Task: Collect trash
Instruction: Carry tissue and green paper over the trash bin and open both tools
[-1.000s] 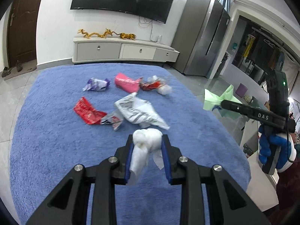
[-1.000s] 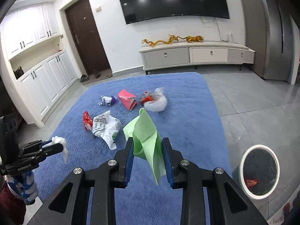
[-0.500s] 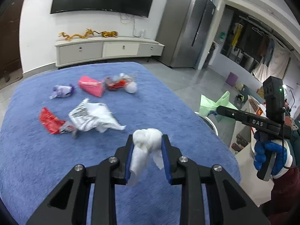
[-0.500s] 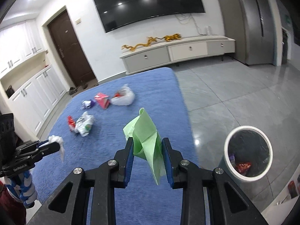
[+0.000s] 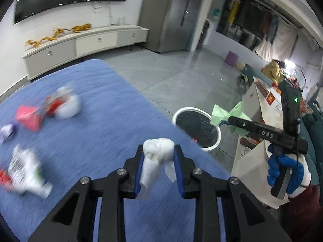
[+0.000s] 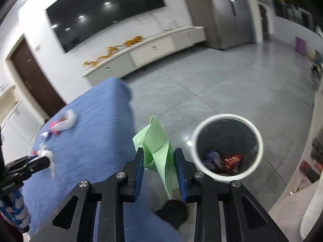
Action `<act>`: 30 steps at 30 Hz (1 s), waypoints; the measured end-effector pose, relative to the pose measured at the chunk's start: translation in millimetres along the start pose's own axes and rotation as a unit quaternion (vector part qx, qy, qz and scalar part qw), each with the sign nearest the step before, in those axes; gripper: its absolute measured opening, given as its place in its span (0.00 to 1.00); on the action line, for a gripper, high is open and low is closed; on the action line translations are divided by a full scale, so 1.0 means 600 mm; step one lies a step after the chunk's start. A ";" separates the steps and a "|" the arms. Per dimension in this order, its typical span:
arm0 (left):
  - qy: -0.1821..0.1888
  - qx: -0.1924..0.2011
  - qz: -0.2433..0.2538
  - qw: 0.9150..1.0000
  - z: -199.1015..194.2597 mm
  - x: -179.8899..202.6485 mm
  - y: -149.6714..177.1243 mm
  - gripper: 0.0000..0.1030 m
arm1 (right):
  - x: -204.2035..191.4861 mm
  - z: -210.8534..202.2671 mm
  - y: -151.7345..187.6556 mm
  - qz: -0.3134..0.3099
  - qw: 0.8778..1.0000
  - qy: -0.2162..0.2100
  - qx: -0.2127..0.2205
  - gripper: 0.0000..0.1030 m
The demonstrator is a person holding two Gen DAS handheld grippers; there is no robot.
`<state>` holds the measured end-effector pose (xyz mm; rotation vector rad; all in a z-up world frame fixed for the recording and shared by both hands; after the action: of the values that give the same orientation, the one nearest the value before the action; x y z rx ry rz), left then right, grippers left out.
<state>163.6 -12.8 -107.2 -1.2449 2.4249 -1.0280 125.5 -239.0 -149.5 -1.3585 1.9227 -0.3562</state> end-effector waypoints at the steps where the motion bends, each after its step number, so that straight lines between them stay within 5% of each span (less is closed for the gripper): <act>1: 0.008 -0.008 0.005 1.000 0.027 0.013 -0.019 0.25 | 0.025 0.008 -0.008 0.014 1.000 0.010 0.001 0.27; 10: 0.057 -0.060 0.016 0.996 0.237 0.111 -0.147 0.26 | 0.181 0.078 -0.060 0.090 0.994 0.065 -0.009 0.27; 18: 0.074 -0.087 -0.003 0.993 0.377 0.163 -0.207 0.31 | 0.252 0.148 -0.085 0.123 0.988 0.089 -0.026 0.35; 23: 0.093 -0.096 -0.041 0.990 0.436 0.166 -0.226 0.56 | 0.284 0.178 -0.091 0.142 0.984 0.102 -0.026 0.46; 30: 0.086 -0.091 -0.044 0.991 0.447 0.173 -0.223 0.57 | 0.296 0.180 -0.093 0.138 0.983 0.120 -0.023 0.51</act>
<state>313.7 -276.4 -200.7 -1.3837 2.6685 -0.9951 211.2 -400.5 -262.8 -1.0960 2.2980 -0.3544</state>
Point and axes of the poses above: each gripper's, at about its wrist camera, not at the fingertips, and z roughly the way its jaws point, x to its right, y to its underside, the point moved 7 cm from there along z, roughly the way its jaws point, and after that the axes turned 8 degrees about z, right-handed, at the moved point
